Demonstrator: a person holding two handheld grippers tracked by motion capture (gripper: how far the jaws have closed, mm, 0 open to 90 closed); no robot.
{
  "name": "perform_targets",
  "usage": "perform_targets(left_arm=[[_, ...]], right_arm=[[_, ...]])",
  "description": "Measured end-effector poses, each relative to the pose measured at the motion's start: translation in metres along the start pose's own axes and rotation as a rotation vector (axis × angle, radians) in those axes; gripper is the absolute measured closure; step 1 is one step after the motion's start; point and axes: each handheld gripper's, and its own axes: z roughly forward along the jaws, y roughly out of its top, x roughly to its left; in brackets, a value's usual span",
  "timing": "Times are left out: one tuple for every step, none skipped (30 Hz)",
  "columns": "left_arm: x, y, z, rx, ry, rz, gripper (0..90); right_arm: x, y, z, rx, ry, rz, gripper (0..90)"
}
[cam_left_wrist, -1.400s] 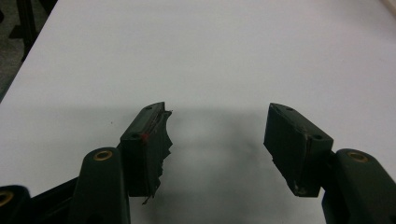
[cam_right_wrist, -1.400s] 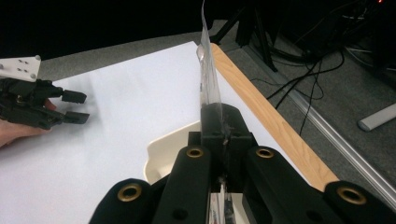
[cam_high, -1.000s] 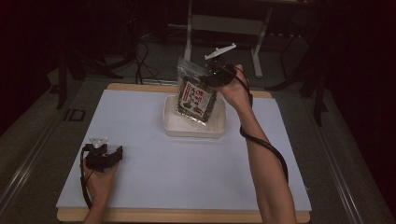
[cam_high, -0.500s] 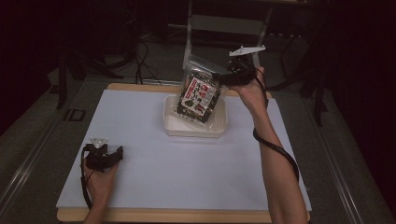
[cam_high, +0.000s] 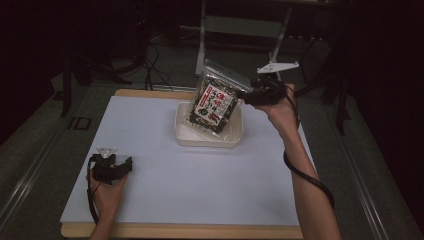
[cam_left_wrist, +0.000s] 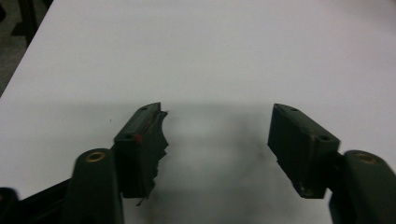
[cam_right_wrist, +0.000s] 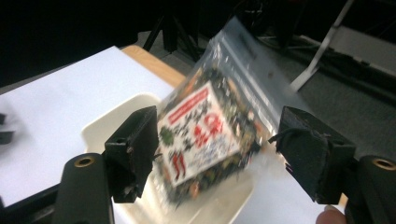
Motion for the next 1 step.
perform_targets(left_arm=[[0.0, 0.0, 0.0, 0.0, 0.0, 0.0, 34.2]], right_arm=[[0.0004, -0.005, -0.0032, -0.003, 0.004, 0.016, 29.3]])
